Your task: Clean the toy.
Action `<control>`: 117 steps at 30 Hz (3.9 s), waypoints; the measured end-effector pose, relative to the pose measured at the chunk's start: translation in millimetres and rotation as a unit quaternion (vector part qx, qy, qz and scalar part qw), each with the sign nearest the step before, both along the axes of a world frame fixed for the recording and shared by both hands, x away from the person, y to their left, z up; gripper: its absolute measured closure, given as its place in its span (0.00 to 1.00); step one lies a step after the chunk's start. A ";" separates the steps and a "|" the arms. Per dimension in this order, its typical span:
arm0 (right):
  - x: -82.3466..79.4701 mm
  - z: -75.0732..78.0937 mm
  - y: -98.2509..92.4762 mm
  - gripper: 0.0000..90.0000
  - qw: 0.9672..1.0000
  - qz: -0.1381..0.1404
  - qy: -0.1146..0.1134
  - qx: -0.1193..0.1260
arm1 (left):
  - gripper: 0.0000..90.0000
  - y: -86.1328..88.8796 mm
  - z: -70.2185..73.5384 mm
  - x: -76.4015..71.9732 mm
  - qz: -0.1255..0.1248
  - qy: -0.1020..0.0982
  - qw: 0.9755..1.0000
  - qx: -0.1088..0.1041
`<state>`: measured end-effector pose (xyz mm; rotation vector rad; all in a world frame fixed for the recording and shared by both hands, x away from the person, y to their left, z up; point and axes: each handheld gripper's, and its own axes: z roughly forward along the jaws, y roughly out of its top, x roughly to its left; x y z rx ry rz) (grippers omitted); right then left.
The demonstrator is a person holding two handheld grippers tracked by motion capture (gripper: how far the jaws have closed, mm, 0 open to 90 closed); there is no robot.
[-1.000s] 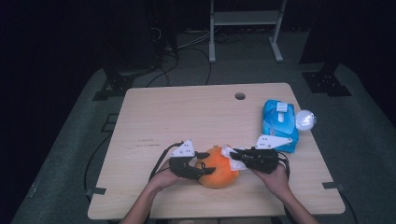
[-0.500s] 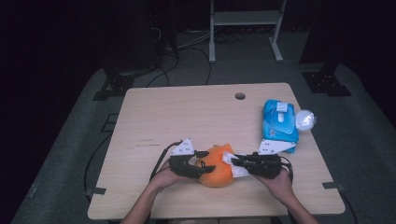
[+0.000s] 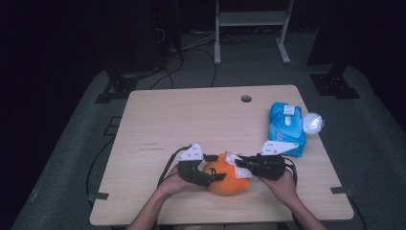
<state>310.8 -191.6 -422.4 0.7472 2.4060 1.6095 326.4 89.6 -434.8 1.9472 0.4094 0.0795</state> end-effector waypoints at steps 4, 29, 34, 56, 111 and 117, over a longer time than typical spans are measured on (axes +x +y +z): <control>-5.1 1.5 1.1 0.90 1.000 0.013 -0.008 -0.003 | 0.30 -2.0 -4.6 -1.7 -0.011 0.005 1.000 0.003; 1.8 9.1 2.2 0.90 1.000 0.005 -0.012 -0.011 | 0.30 -14.6 -0.8 -10.3 -0.044 0.017 0.998 0.042; -0.4 1.1 -2.7 0.90 1.000 0.011 0.006 -0.011 | 0.13 -13.1 -1.9 -2.5 -0.024 0.050 0.998 0.041; 0.3 5.3 -19.3 0.90 1.000 -0.021 -0.005 -0.006 | 0.14 -7.9 3.6 -2.7 -0.005 -0.003 1.000 0.024; 3.0 6.0 -7.6 0.90 0.998 -0.050 -0.024 -0.004 | 0.31 0.8 -3.5 -2.7 0.004 -0.022 0.999 0.033; -1.1 7.9 -4.8 0.90 0.999 -0.046 -0.026 0.002 | 0.30 -5.9 -0.2 -6.1 0.004 -0.031 0.999 0.041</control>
